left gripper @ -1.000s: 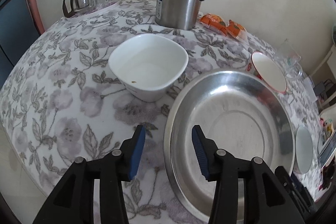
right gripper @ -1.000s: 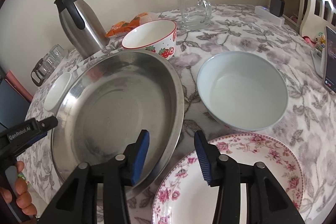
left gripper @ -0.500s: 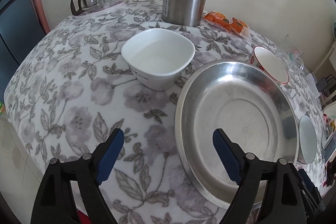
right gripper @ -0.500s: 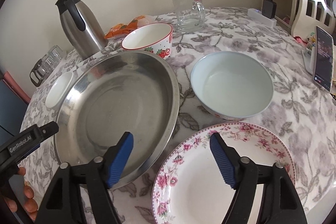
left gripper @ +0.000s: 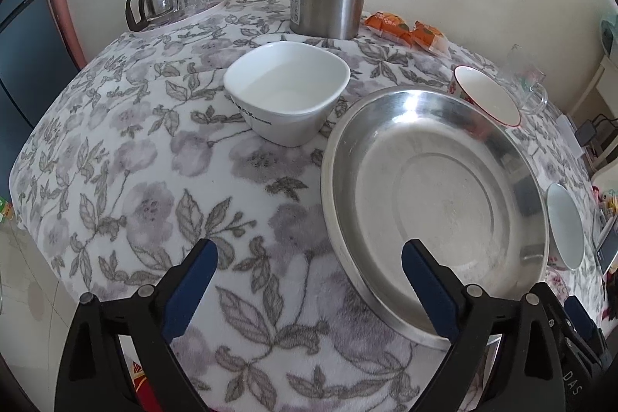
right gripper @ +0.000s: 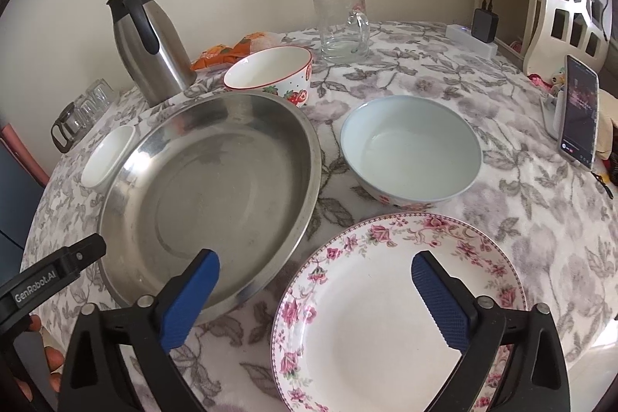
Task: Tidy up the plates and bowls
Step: 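Open both tools to release the steel tray, then move both tools to the rim of the pink floral plate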
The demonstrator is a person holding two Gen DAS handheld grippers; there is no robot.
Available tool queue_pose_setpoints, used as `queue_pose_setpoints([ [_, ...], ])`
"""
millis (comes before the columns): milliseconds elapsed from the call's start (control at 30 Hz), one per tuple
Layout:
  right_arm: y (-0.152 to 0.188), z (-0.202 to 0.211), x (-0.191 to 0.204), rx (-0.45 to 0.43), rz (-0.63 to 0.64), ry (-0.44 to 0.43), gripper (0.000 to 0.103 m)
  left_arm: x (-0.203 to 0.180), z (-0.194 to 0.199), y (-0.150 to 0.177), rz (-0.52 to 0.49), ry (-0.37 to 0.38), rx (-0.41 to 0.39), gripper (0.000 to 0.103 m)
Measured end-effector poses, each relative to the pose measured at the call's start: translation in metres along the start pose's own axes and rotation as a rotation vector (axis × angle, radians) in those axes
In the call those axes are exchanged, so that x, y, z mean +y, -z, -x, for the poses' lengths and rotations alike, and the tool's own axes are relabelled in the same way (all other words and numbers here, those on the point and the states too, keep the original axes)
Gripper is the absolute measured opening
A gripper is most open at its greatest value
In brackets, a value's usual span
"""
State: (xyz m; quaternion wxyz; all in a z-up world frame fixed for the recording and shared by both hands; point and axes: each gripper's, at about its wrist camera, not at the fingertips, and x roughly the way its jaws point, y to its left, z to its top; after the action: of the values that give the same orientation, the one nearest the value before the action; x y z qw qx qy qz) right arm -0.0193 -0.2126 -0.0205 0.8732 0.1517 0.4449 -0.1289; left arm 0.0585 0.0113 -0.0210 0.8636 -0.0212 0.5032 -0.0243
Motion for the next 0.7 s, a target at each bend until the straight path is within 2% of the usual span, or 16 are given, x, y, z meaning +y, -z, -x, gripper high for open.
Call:
queue_pose_setpoints([
  [500, 0.015, 0.020, -0.011, -0.028, -0.006, 0.028, 0.103, -0.004, 0.024, 0.018, -0.029, 0.045, -0.077, 0.097],
  [700, 0.017, 0.028, -0.020, -0.050, -0.028, 0.038, 0.103, -0.011, 0.040, 0.021, -0.058, 0.087, -0.163, 0.097],
])
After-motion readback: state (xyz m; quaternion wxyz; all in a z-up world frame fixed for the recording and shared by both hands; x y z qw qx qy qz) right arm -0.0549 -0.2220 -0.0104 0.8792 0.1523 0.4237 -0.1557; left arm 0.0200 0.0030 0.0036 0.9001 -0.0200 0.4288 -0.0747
